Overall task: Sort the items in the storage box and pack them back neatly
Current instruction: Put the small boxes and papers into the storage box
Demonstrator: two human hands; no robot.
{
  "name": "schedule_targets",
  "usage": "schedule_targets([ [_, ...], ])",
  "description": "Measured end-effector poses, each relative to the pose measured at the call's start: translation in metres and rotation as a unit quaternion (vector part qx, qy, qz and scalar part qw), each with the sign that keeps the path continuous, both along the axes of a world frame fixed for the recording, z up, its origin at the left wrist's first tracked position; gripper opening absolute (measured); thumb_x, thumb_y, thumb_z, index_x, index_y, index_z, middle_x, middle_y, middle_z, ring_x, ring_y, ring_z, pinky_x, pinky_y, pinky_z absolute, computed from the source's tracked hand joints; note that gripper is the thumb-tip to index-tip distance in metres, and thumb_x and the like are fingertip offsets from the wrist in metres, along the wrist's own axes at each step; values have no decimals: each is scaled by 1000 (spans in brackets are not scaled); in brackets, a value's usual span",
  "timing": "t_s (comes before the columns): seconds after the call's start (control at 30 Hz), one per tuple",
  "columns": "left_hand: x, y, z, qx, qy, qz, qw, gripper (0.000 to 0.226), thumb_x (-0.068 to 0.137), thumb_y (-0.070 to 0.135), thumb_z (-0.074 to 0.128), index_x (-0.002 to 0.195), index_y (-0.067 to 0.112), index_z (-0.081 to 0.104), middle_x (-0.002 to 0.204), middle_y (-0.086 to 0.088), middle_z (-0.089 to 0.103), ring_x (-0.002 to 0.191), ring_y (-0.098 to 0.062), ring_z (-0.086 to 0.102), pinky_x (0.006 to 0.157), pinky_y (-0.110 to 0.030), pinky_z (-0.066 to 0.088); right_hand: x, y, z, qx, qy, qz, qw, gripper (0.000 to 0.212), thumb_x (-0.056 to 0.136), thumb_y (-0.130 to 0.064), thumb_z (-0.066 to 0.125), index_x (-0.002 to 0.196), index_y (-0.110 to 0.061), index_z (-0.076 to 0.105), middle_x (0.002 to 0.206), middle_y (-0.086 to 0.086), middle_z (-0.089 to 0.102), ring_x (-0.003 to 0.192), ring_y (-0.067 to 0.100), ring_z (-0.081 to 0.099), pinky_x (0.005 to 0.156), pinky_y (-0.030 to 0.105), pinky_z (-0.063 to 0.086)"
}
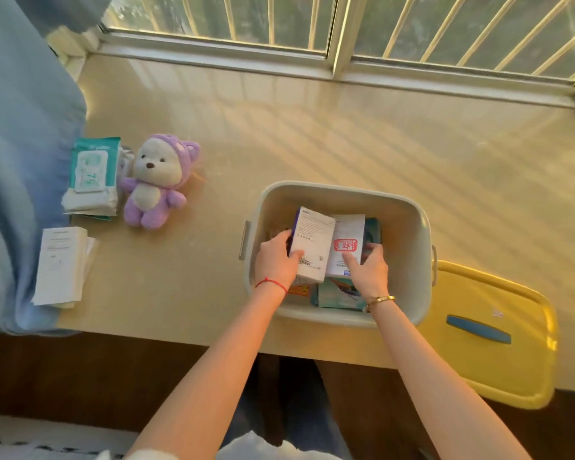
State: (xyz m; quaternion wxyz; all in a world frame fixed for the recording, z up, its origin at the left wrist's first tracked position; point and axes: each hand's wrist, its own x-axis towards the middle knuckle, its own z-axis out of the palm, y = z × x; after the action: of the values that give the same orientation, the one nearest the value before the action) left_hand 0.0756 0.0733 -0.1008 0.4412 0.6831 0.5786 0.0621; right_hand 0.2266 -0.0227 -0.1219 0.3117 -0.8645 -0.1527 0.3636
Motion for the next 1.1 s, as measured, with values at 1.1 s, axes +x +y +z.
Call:
schedule_targets([
  [1.1,-251,81,86,246,60,84,964,26,89,16,59,115,17,61,105,-2,65,97,-17,61,83,-26,45,-178,115,80,172,-276,316,891,29,89,-26,59,115,-14,58,105,2,58,101,21,51,92,34,41],
])
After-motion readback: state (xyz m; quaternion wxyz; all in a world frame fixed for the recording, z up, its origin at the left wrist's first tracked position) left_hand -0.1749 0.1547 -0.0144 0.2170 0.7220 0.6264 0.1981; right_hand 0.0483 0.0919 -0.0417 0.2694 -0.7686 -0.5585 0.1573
